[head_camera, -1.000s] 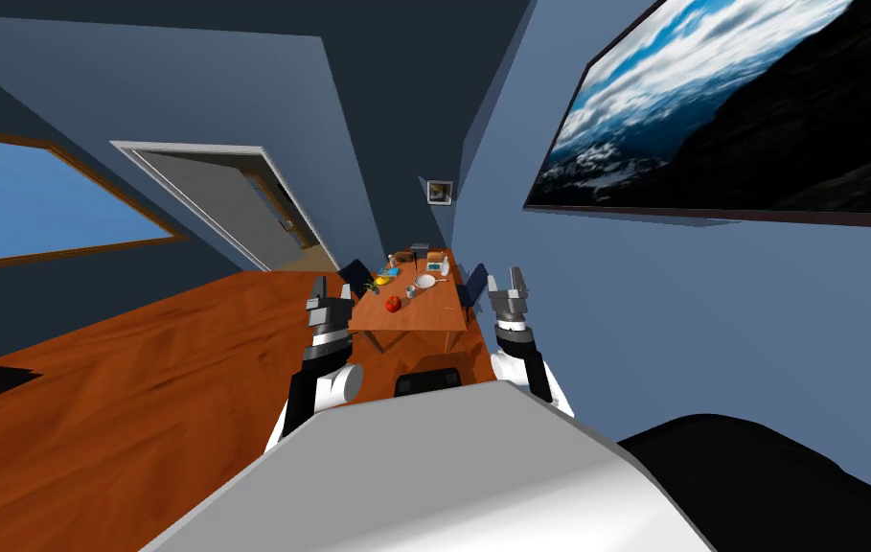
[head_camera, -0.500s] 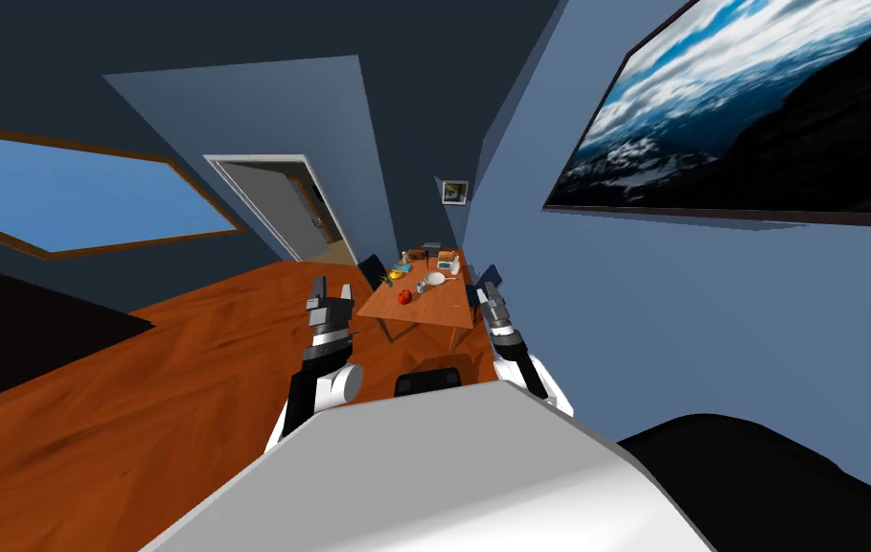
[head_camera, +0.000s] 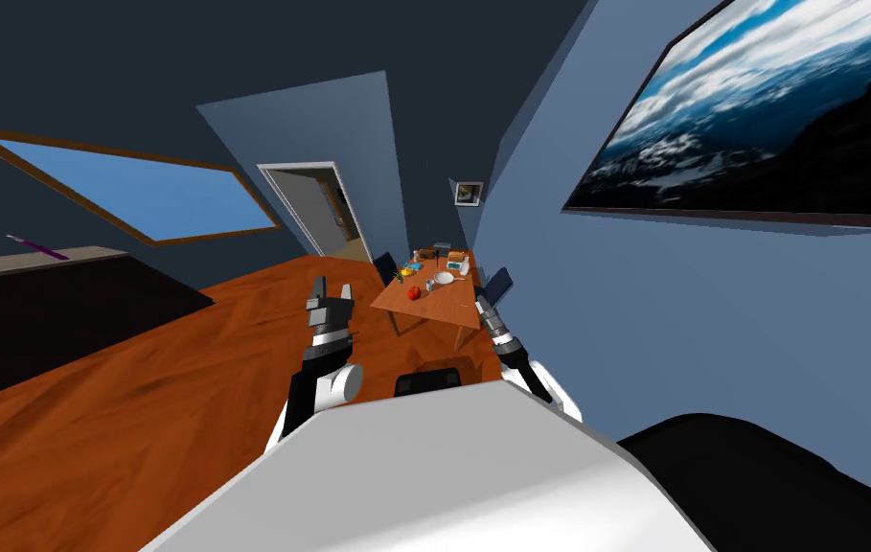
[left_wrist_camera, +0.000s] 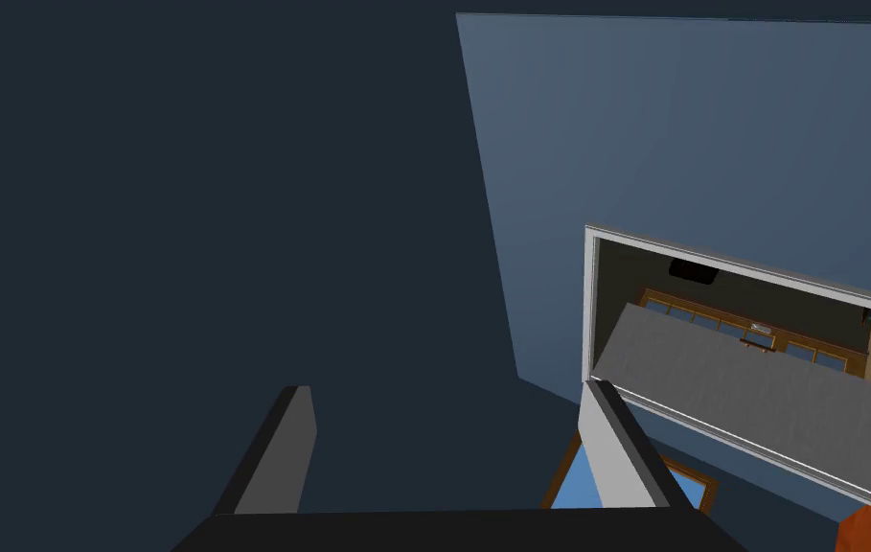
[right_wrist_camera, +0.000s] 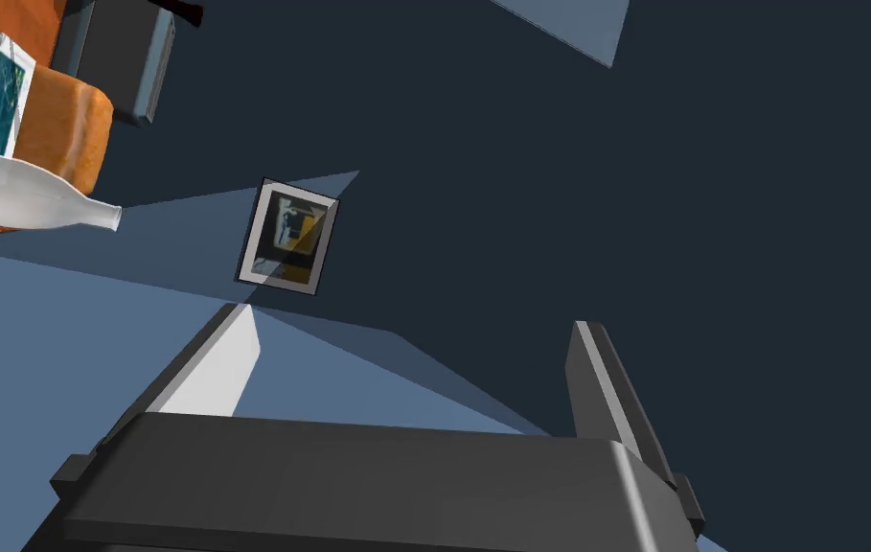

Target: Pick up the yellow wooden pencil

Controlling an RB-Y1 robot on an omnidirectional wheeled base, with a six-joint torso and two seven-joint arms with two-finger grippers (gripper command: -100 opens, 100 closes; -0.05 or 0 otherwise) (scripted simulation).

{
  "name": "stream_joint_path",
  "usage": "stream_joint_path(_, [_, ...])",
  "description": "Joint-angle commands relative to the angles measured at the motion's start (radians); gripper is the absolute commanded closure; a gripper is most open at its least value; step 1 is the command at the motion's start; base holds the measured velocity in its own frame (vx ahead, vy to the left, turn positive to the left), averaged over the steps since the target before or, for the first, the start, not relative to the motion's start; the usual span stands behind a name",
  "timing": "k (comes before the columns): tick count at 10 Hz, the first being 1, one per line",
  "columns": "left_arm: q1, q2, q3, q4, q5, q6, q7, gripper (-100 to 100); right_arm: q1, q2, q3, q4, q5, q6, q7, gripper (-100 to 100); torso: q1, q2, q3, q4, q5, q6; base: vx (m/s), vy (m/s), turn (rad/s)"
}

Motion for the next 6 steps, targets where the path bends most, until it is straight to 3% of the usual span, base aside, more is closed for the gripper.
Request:
stream_joint_path(1, [0.000,0.000,0.000,0.000,0.000,0.000,0.000,0,0.006,-0.050,0.008,0.050,0.043,0.008,0.014,-100,0.000,0.000,0.000,0.000,0.000,0.000,-0.064,0.012,0.382])
stream_joint_path(4, [0.000,0.000,0.000,0.000,0.000,0.000,0.000,0,0.014,-0.092,0.013,0.113,0.073,0.010,0.021,-100,0.000,0.000,0.000,0.000,0.000,0.000,-0.042,0.005,0.155])
stream_joint_path(5, [0.000,0.000,0.000,0.000,0.000,0.000,0.000,0,0.022,-0.128,0.019,0.142,0.105,0.013,0.028,-100,-0.001,-0.001,0.000,0.000,0.000,0.001,-0.037,0.007,0.286])
stream_joint_path(6, [0.000,0.000,0.000,0.000,0.000,0.000,0.000,0,0.022,-0.128,0.019,0.157,0.105,0.013,0.028,-100,-0.001,-0.001,-0.001,0.000,0.000,0.000,-0.028,-0.001,0.131])
